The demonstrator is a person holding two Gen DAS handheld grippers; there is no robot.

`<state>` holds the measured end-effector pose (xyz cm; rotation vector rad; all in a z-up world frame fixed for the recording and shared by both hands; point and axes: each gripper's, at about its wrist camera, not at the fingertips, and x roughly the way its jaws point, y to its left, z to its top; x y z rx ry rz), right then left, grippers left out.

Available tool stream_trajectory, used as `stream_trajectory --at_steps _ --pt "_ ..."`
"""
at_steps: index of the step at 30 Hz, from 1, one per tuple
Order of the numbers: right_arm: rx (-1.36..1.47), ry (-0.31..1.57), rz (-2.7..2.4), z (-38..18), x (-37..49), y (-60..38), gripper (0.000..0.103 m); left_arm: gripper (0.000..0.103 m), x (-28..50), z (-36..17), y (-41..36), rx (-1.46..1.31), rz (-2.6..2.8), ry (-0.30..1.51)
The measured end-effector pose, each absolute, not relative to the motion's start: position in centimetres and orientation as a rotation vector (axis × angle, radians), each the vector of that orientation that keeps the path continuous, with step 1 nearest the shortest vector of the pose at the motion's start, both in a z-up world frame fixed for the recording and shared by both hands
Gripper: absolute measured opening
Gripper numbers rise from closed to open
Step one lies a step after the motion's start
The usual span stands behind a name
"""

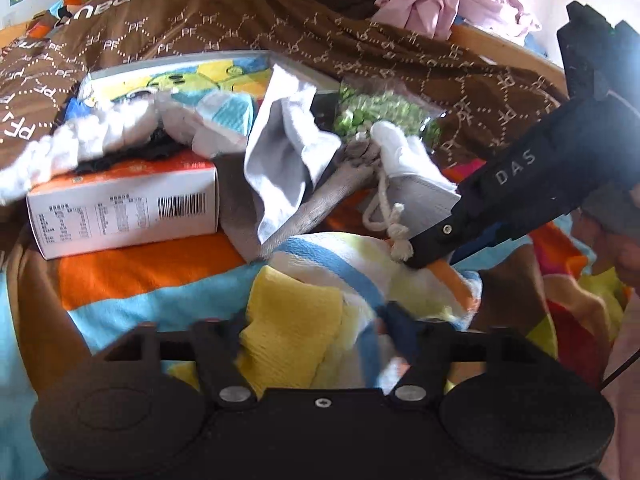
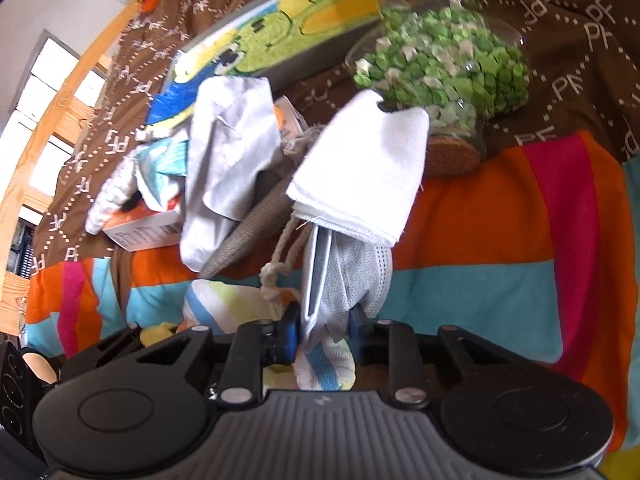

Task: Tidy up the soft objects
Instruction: 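Grasp the yellow striped cloth with the left tool while the right tool grasps the grey mask, then carry both items into the painted tray and open both tools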

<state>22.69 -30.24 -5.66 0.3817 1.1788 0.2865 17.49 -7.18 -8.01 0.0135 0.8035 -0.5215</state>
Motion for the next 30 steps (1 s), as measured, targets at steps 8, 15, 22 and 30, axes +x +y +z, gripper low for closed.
stream_trajectory --at_steps 8,15,22,30 --pt "0.451 1.09 0.355 -4.3 21.9 -31.0 0.025 0.025 15.4 -5.9 -6.4 -0.051 -0.503 0.723" --pt "0.473 1.087 0.381 -4.3 21.5 -30.6 0.026 0.024 12.7 -4.7 -5.1 -0.115 -0.426 0.719" --pt "0.474 1.029 0.332 -3.8 20.9 -31.3 0.025 0.022 10.5 -4.5 -4.7 -0.082 -0.411 0.692" --pt "0.371 0.946 0.429 -1.8 19.3 -29.3 0.022 0.022 9.9 -3.1 -2.7 -0.135 -0.335 0.609"
